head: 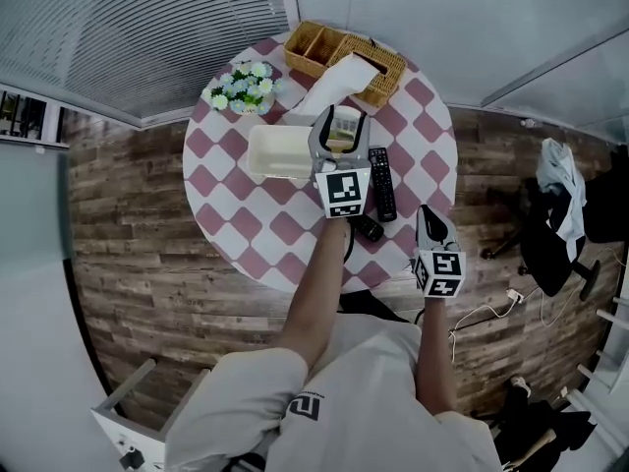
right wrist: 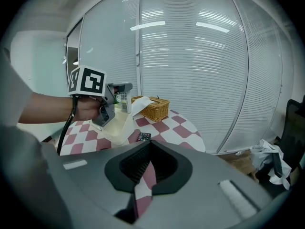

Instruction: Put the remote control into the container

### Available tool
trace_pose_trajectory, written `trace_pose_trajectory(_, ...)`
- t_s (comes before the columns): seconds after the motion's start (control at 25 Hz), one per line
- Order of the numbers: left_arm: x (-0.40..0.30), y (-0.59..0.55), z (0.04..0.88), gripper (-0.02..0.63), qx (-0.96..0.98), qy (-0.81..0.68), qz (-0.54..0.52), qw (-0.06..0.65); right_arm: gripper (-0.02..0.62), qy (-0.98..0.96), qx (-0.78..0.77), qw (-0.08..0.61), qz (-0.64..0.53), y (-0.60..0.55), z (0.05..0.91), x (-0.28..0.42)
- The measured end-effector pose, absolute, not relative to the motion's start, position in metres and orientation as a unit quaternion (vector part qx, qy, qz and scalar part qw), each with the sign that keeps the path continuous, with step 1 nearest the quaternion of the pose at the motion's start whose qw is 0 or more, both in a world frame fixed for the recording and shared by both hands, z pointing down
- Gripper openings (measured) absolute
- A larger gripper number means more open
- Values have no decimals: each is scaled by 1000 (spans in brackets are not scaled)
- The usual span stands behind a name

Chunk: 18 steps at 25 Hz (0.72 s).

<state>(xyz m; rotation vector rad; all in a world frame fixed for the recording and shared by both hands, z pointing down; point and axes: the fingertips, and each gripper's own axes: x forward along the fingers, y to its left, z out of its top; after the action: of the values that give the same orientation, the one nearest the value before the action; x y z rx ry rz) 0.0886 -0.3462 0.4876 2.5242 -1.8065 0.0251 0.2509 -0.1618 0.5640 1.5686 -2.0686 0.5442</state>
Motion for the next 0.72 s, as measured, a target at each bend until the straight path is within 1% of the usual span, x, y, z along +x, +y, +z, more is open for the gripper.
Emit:
trace_pose_trajectory(0.28, 77, -344, 489, 256, 789, -614, 16, 4, 3, -759, 573, 239, 194, -167, 563, 258)
trace_pose_trajectory(0.56, 65, -333, 502, 256, 762, -647, 32, 32, 3, -768, 562, 237, 195, -166, 565, 248)
trace_pose_trajectory(0.72, 70, -331, 518, 252, 758, -646, 65, 57, 2, -768, 563, 236, 195, -166, 565, 248)
